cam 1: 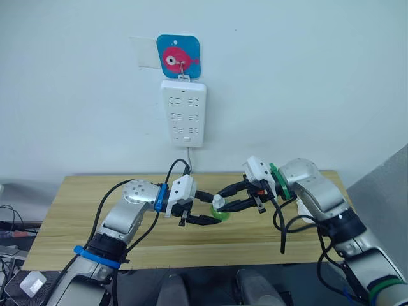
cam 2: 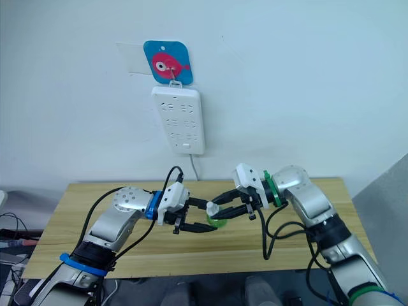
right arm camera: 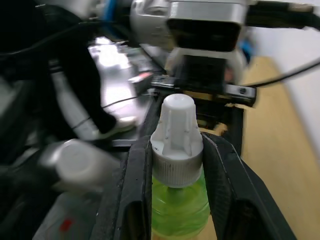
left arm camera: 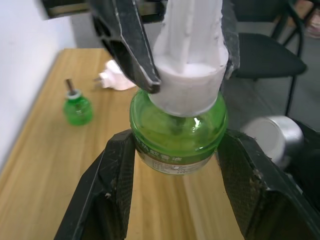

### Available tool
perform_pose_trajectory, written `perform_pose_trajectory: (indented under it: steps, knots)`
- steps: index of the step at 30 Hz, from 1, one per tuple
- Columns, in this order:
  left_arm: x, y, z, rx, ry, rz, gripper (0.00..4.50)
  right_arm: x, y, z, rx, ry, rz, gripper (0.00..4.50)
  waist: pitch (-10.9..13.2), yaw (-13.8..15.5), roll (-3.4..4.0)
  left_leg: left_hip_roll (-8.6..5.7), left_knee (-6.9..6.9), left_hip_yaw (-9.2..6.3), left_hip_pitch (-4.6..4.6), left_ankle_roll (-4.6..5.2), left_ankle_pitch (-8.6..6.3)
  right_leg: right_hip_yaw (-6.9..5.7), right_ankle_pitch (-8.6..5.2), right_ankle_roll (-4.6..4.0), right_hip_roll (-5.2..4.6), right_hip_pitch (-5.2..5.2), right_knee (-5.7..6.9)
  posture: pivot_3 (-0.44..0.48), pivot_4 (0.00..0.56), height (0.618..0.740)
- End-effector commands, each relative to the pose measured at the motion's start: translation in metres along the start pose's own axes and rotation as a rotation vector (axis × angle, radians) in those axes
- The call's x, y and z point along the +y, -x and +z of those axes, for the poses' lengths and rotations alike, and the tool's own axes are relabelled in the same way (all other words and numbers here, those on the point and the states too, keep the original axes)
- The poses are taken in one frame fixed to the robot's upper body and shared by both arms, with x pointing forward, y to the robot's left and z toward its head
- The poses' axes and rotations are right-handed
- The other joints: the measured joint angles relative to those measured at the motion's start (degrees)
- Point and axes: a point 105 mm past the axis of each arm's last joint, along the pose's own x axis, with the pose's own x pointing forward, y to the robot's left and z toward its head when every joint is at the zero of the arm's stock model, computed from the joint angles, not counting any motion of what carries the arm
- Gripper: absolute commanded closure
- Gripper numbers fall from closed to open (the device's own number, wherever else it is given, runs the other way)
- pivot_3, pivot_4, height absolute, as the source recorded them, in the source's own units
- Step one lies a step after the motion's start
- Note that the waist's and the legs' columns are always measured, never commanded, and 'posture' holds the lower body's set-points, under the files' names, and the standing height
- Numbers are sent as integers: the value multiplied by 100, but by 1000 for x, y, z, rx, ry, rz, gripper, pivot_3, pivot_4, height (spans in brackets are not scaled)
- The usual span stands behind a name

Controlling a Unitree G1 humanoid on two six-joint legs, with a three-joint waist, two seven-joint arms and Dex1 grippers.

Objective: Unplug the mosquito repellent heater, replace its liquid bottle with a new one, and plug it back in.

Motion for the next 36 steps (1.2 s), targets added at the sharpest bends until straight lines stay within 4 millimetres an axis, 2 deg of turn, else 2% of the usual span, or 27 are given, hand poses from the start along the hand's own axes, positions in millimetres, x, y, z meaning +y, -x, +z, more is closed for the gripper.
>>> perform_pose_trajectory:
  steps: [1, 5, 10, 15, 19, 22, 27, 36]
  knots:
    - [-2, 0, -3, 24, -13, -5, 2337, -6, -1, 14, -20, 80, 92, 3118, 0, 16, 0, 0, 0, 0, 0, 0, 0, 1, 0, 0, 0, 0, 0, -43, 121, 740]
    - [-1, 1, -2, 21, -6, 14, 2337, -9, 11, 14, 6, 59, 99, 1790, 0, 45, 0, 1, 3, 1, 1, -2, 2, 1, 0, -1, -2, 0, 5, -43, 123, 740]
    - [7, 11, -6, 31, 34, 73, 2337, 3, 44, 5, 68, 20, 29, 23, 0, 193, 0, 0, 3, -1, -1, 0, 0, -6, 0, -1, -7, 1, 2, -60, 124, 740]
    - [22, 17, -7, 6, 78, 172, 2337, 5, 56, 1, 90, -2, -175, 23, 0, 158, 0, -1, 4, 1, 0, 1, 0, -2, 0, -1, -8, 2, 4, -73, 121, 740]
    - [37, 18, -6, -19, 88, 276, 2337, 7, 45, 3, 35, -21, -383, 23, -1, 140, 1, 0, 3, 1, -1, 0, 0, -1, 0, 0, -6, 1, 5, -81, 119, 740]
    - [41, 18, -6, -24, 83, 302, 2337, 4, 34, 5, 2, -31, -498, 23, -2, 127, 2, 0, 3, 2, 0, -7, 4, 1, 0, 0, -5, -2, 9, -86, 118, 740]
    - [38, 13, -4, -24, 75, 268, 2337, -2, 14, 7, -44, -39, -581, 23, -7, 133, 0, -2, 5, 1, 0, -20, 12, 2, 0, 0, -4, -1, 14, -94, 111, 740]
    - [35, 8, -2, -22, 71, 227, 2337, -9, 6, 7, -63, -52, -596, 23, -9, 131, 1, -2, 5, 1, -1, -20, 12, 0, 0, 0, -4, -2, 13, -96, 108, 740]
